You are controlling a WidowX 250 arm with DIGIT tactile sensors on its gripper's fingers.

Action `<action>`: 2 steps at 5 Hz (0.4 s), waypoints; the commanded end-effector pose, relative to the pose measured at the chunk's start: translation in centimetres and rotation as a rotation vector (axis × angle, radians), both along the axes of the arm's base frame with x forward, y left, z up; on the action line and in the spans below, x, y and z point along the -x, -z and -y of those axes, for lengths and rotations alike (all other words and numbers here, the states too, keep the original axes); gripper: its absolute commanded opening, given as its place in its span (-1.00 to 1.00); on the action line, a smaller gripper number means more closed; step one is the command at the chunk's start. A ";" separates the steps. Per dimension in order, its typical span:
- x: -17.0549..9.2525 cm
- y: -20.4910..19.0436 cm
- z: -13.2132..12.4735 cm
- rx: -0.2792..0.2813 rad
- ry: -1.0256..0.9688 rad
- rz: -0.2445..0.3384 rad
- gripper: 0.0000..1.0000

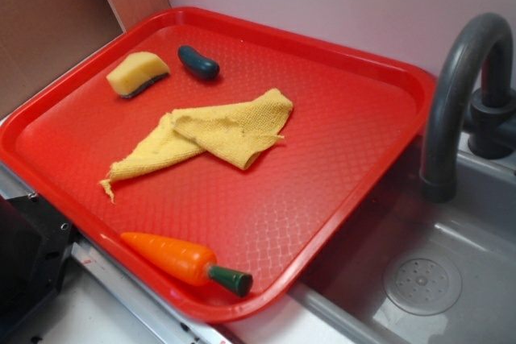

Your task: Grab the green sponge.

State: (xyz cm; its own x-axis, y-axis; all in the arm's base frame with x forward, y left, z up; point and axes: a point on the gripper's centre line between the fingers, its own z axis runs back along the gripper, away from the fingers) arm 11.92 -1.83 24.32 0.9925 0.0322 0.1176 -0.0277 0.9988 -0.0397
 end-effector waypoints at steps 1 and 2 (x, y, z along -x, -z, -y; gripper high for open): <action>0.0 0.0 0.0 0.000 0.000 0.000 1.00; -2.5 1.2 -3.8 -0.021 -0.092 0.045 1.00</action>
State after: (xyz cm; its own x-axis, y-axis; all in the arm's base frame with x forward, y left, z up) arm 14.40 2.22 22.42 0.9831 0.1210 0.1372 -0.1199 0.9926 -0.0166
